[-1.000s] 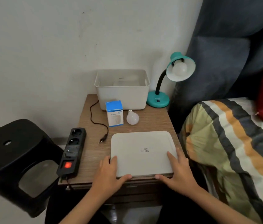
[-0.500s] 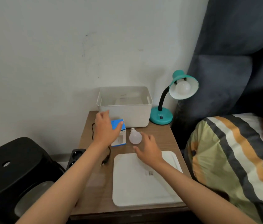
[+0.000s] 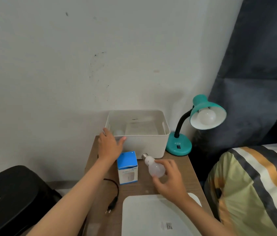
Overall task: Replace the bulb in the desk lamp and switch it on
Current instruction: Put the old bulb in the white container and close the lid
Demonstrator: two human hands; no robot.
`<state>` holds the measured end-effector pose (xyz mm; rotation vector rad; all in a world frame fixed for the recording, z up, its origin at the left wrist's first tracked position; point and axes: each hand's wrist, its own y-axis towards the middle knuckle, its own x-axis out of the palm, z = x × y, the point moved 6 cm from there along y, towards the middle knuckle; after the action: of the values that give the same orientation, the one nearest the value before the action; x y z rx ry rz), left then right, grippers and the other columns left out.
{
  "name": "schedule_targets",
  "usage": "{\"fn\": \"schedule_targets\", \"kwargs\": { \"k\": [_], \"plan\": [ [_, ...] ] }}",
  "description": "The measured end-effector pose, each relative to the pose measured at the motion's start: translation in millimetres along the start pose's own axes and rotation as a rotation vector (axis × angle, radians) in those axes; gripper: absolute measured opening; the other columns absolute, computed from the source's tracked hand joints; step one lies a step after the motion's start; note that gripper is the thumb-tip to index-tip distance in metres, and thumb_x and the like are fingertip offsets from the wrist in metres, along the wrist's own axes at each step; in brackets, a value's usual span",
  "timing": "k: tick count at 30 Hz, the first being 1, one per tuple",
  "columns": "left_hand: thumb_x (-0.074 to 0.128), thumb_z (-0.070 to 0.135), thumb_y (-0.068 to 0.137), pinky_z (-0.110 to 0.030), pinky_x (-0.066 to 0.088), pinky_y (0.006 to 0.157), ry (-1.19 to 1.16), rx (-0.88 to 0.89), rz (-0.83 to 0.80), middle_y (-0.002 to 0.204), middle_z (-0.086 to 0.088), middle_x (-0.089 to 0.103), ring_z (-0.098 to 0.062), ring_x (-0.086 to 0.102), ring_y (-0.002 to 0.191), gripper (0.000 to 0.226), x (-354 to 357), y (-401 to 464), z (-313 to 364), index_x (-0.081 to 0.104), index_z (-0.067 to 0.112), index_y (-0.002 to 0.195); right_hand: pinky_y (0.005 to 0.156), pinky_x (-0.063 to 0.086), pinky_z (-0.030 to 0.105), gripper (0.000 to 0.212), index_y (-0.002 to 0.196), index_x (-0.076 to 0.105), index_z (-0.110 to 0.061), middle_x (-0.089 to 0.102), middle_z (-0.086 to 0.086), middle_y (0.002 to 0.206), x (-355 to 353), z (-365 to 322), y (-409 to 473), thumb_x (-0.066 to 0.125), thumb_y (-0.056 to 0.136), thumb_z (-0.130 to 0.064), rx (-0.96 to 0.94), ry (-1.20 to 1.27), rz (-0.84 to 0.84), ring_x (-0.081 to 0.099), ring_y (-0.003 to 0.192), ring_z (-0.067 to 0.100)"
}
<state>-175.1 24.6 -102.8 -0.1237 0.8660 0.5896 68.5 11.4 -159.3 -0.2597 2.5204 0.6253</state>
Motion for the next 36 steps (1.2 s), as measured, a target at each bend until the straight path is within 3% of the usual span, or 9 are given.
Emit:
{"fn": "schedule_targets", "kwargs": {
  "k": [3, 8, 11, 13, 17, 20, 26, 30, 36],
  "plan": [
    [0.054, 0.053, 0.085, -0.043, 0.032, 0.107, -0.039, 0.009, 0.026, 0.148, -0.023, 0.023, -0.036, 0.024, 0.136, 0.094, 2.1, 3.1, -4.4, 0.003, 0.002, 0.146, 0.077, 0.045, 0.015, 0.04, 0.11, 0.056, -0.023, 0.054, -0.002, 0.105, -30.7, -22.3, 18.8, 0.069, 0.072, -0.018, -0.158, 0.054, 0.099, 0.054, 0.097, 0.006],
    [0.059, 0.062, 0.076, -0.043, 0.031, 0.108, -0.106, -0.001, 0.055, 0.149, -0.018, 0.027, -0.032, 0.026, 0.137, 0.101, 1.4, 6.7, -6.5, 0.011, 0.006, 0.146, 0.077, 0.047, 0.019, 0.041, 0.116, 0.051, -0.027, 0.049, -0.002, 0.108, -42.4, -48.8, 84.1, 0.067, 0.078, -0.024, -0.205, 0.072, 0.129, 0.052, 0.098, 0.008],
    [0.059, 0.066, 0.074, -0.043, 0.033, 0.108, -0.112, -0.018, 0.088, 0.147, -0.018, 0.031, -0.033, 0.029, 0.136, 0.103, 1.7, 7.7, -5.7, 0.015, 0.005, 0.145, 0.079, 0.04, 0.006, 0.044, 0.118, 0.051, -0.031, 0.046, -0.004, 0.111, -28.8, -49.7, 128.1, 0.07, 0.079, -0.028, -0.152, -0.003, 0.052, 0.046, 0.1, -0.004],
    [0.06, 0.065, 0.073, -0.042, 0.033, 0.107, -0.104, -0.026, 0.118, 0.145, -0.021, 0.034, -0.035, 0.031, 0.134, 0.105, 2.4, 8.7, -5.1, 0.016, 0.002, 0.144, 0.077, 0.037, 0.004, 0.042, 0.118, 0.051, -0.031, 0.042, -0.001, 0.114, -15.6, -42.8, 152.8, 0.068, 0.08, -0.026, -0.102, -0.079, -0.041, 0.047, 0.099, -0.001],
    [0.059, 0.065, 0.073, -0.041, 0.033, 0.107, -0.071, -0.03, 0.123, 0.143, -0.024, 0.035, -0.036, 0.033, 0.133, 0.106, 3.9, 11.9, -4.7, 0.016, -0.002, 0.143, 0.08, 0.046, 0.025, 0.041, 0.122, 0.051, -0.028, 0.036, 0.008, 0.12, 10.8, -26.0, 189.0, 0.062, 0.082, -0.022, 0.032, -0.257, -0.198, 0.051, 0.097, 0.021],
    [0.059, 0.066, 0.072, -0.041, 0.035, 0.106, -0.062, -0.031, 0.107, 0.142, -0.024, 0.036, -0.036, 0.035, 0.131, 0.107, 3.9, 14.9, -5.2, 0.016, -0.002, 0.143, 0.073, 0.042, 0.028, 0.043, 0.125, 0.049, -0.021, 0.044, 0.013, 0.121, 25.0, -16.0, 205.3, 0.06, 0.084, -0.017, 0.132, -0.302, -0.263, 0.051, 0.091, 0.024],
    [0.056, 0.067, 0.073, -0.041, 0.036, 0.105, -0.023, -0.037, 0.088, 0.144, -0.024, 0.034, -0.036, 0.034, 0.133, 0.107, 5.5, 16.3, -4.5, 0.013, -0.001, 0.144, 0.07, 0.039, 0.029, 0.047, 0.126, 0.042, -0.012, 0.054, 0.014, 0.122, 34.7, -6.2, 220.9, 0.061, 0.083, -0.014, 0.244, -0.199, -0.21, 0.053, 0.093, 0.024],
    [0.057, 0.067, 0.073, -0.043, 0.04, 0.103, -0.034, -0.045, 0.074, 0.141, -0.024, 0.036, -0.036, 0.037, 0.13, 0.107, 6.3, 17.9, -4.8, 0.014, 0.0, 0.144, 0.08, 0.043, 0.03, 0.056, 0.137, 0.035, -0.011, 0.052, 0.015, 0.13, 33.5, -5.4, 220.8, 0.058, 0.086, -0.014, 0.275, -0.186, -0.216, 0.054, 0.112, 0.031],
    [0.057, 0.066, 0.075, -0.043, 0.038, 0.103, -0.024, -0.081, 0.034, 0.145, -0.023, 0.031, -0.037, 0.033, 0.133, 0.108, 4.9, 15.9, -1.9, 0.009, 0.0, 0.145, 0.088, 0.036, 0.024, 0.054, 0.136, 0.038, -0.009, 0.049, 0.012, 0.134, 4.4, -37.3, 192.6, 0.059, 0.088, -0.018, 0.115, -0.201, -0.139, 0.049, 0.121, 0.028]
  ]
}}
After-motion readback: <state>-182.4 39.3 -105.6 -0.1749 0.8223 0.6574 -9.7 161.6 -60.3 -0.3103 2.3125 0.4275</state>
